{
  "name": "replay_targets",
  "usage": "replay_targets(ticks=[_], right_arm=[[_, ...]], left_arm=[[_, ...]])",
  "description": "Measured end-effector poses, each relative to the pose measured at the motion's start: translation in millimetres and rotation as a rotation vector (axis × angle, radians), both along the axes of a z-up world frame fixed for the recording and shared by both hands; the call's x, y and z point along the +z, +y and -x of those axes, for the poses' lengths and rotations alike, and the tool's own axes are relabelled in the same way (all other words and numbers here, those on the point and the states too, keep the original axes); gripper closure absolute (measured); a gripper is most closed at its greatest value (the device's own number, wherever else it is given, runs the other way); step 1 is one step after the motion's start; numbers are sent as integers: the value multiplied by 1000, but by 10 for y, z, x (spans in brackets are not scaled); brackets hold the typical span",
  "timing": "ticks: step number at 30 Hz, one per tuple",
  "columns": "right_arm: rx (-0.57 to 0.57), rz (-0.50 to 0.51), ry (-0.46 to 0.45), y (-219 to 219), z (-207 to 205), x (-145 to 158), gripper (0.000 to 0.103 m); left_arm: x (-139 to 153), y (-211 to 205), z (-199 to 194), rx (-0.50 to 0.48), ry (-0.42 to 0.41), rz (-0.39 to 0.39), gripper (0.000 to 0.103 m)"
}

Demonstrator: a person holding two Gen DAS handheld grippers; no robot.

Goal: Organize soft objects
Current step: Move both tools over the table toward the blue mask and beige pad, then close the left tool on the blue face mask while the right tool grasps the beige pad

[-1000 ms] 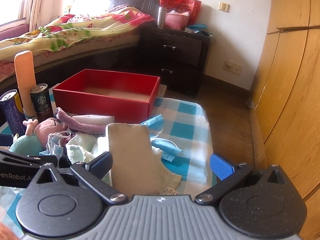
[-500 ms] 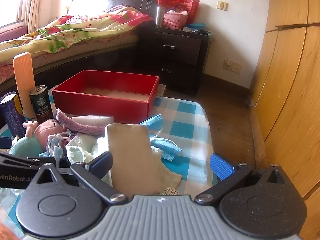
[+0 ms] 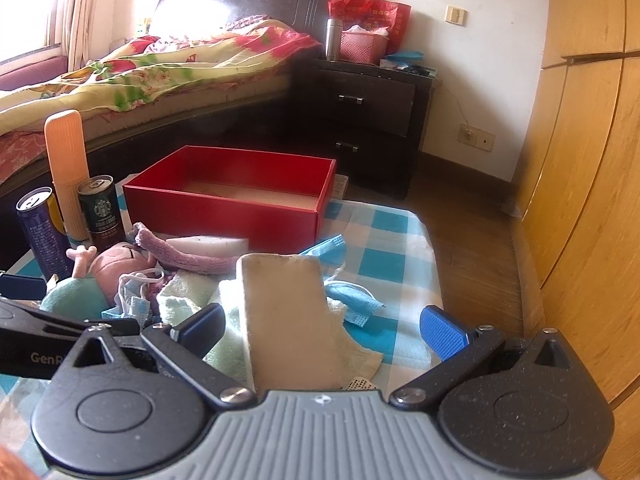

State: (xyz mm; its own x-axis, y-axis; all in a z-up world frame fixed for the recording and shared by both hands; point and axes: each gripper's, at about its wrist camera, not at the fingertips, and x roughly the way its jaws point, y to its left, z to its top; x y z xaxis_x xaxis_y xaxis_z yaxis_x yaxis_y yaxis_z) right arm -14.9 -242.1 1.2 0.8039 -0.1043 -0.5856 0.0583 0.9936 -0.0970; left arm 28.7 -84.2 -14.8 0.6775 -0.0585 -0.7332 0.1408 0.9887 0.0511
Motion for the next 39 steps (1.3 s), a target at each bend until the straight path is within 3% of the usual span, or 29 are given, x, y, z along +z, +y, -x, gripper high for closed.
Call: replay_targets(ticks=[26,34,35,37,39], right_arm=[[-5,-12,4,-31,-8,-4,18],[-32,-41,13,-139,-51,-2,18],[-36,-51,18,-167,-64,-2,18],[-50,-73,22,-234,-85,9,18],[-61,-94,27,-294,-99,17,18]], left_arm=[[-9,-28,-10,-6,6,6,5],[-110,-47,12,-65,19,35,6],[-117,-56,24,-68,14,30,8],[-75,-30,79,-74,-4,55,30],[-47,10,76,-117,19,134,47]])
